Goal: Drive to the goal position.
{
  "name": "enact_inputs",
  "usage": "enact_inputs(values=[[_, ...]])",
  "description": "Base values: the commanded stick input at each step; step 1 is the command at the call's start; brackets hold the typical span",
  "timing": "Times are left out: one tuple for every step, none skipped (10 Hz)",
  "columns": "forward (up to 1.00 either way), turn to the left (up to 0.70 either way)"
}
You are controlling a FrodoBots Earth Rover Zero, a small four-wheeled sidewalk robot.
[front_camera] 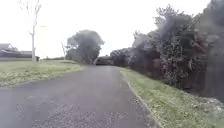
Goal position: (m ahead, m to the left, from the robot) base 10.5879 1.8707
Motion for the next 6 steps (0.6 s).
enact_inputs(values=[[0.0,0.0],[0.0,0.0],[0.0,0.0],[0.0,0.0],[0.0,0.01],[0.0,0.17]])
